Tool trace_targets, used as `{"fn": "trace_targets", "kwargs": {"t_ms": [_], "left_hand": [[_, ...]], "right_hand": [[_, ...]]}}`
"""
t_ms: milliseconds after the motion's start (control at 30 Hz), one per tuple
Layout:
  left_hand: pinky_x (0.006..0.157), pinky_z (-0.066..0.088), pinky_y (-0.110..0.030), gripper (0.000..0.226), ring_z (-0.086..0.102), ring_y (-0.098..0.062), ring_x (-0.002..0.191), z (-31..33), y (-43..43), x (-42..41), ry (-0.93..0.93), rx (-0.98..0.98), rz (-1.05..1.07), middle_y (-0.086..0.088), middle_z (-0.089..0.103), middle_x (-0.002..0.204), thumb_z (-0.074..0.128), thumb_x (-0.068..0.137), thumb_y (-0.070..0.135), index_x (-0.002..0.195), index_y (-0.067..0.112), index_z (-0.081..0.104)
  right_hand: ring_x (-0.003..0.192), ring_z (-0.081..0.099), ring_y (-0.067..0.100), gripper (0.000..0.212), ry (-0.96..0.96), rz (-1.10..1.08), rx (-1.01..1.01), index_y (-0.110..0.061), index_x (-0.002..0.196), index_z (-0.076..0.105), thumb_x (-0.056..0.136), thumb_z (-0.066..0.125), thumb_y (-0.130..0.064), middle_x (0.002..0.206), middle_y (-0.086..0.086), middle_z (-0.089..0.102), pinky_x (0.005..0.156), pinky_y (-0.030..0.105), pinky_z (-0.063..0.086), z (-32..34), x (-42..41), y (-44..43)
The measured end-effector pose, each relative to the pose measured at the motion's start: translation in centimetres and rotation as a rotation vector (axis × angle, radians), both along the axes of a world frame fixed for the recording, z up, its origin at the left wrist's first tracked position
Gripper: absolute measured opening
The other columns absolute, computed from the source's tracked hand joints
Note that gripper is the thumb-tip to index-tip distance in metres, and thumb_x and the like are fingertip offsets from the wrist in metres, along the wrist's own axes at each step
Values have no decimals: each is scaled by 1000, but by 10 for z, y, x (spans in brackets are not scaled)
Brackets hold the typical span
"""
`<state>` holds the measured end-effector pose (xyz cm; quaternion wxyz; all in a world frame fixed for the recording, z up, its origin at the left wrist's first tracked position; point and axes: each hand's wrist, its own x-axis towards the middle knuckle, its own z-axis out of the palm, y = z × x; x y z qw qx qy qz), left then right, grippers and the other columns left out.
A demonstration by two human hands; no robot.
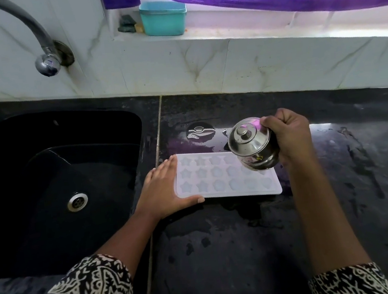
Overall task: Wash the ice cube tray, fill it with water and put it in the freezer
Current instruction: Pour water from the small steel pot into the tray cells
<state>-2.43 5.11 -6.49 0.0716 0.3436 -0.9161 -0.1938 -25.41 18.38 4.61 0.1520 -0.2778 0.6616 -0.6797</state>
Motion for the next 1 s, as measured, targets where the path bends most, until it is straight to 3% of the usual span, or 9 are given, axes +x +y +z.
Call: {"fn": "trace_targets", "kwargs": {"t_ms": [1000], "left_hand": [[121,6,-38,135,11,-10,149,-5,-3,-2,31,3,2,6,14,163,36,51,99,156,21,4]], "right_hand": [[43,32,1,44,97,-18,46,-26,42,40,74,65,-8,43,-14,36,43,12,35,1,-8,-2]]}}
